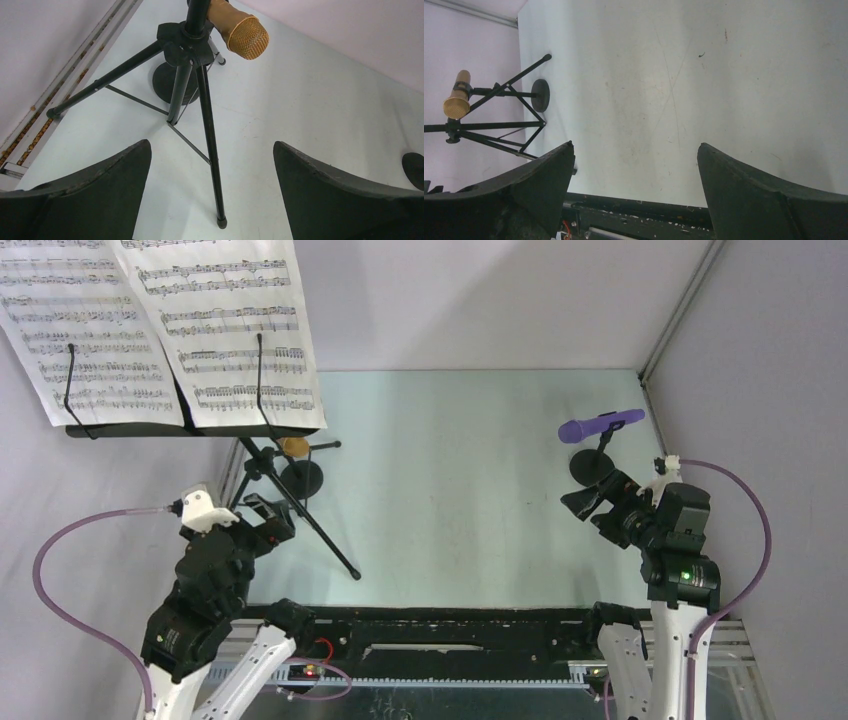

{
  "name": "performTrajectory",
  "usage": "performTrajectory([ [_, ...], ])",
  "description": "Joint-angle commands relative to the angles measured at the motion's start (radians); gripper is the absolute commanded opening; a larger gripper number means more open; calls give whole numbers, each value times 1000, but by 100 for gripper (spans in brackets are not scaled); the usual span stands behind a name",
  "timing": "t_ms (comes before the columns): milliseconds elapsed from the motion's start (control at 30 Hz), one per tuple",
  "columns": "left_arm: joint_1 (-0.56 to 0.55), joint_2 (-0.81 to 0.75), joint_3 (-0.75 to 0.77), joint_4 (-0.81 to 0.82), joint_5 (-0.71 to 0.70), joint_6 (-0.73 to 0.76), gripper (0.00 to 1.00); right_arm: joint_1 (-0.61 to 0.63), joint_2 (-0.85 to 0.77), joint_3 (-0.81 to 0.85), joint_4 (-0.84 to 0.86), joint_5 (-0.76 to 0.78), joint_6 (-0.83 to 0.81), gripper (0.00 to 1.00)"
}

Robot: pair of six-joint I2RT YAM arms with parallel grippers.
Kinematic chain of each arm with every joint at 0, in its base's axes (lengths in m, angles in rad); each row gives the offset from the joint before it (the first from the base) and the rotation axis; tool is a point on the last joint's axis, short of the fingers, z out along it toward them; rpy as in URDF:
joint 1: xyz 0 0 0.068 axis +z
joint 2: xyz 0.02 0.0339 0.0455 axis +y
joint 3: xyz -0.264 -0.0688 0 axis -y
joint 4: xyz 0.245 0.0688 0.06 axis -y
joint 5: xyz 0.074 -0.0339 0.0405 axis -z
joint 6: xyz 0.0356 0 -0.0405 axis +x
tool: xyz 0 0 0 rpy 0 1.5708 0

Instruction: Pack up the instrument practice props

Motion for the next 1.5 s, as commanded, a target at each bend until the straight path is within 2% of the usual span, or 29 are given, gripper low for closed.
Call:
performTrajectory([
  [0,6,0,-11,49,-29,-7,100,-4,-17,5,30,-25,-56,100],
  [233,6,-17,-15,136,18,29,100,-4,-38,5,18,-16,-77,100],
  [367,6,-20,-19,244,108,64,100,-4,-44,5,72,-178,-74,100],
  [433,5,-20,-32,291,82,74,100,-3,-54,5,117,-244,-61,100],
  [567,6,35,-63,348,-71,70,100,43,-93,5,196,-280,-10,100],
  [667,6,131,-59,395,-98,141,100,173,-126,5,248,-199,34,100],
  [833,27,231,-63,469,-202,146,99,526,-135,5,240,114,25,100],
  [900,68,226,-102,547,-170,150,99,638,-114,3,232,206,30,100],
  [1067,251,235,-213,714,39,145,97,883,-59,-22,274,390,50,100],
  [1233,308,264,-265,824,52,147,96,1035,3,-24,317,473,42,100],
  [1467,330,306,-304,953,22,186,90,1100,34,-24,328,503,33,100],
])
